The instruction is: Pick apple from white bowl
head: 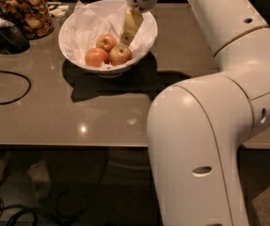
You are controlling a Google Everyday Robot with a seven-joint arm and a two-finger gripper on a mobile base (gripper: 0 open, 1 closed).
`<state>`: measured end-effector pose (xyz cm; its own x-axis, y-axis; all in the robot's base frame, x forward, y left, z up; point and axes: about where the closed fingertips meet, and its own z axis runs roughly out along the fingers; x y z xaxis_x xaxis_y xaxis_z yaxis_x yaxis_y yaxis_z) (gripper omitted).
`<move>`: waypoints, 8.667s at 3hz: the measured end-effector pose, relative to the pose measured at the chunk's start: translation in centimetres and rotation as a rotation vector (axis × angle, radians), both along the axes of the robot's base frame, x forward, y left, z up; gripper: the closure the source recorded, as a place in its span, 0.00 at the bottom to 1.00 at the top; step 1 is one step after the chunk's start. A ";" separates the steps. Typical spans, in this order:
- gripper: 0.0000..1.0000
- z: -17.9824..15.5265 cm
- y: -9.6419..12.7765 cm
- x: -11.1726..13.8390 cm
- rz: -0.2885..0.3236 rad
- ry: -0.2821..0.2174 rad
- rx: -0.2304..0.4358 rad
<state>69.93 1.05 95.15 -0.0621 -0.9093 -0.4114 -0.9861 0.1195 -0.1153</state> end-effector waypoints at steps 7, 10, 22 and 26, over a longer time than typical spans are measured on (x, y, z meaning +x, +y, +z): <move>0.21 -5.6 1.2 -0.6 -0.005 0.152 -0.036; 0.37 -5.8 0.9 -0.4 -0.007 0.157 -0.046; 0.75 -9.2 1.0 1.0 -0.003 0.197 -0.091; 1.00 -3.0 0.9 0.1 0.013 0.027 -0.038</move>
Offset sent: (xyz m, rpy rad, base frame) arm -0.0265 -0.0340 -0.0294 -0.0977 0.2229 -0.0090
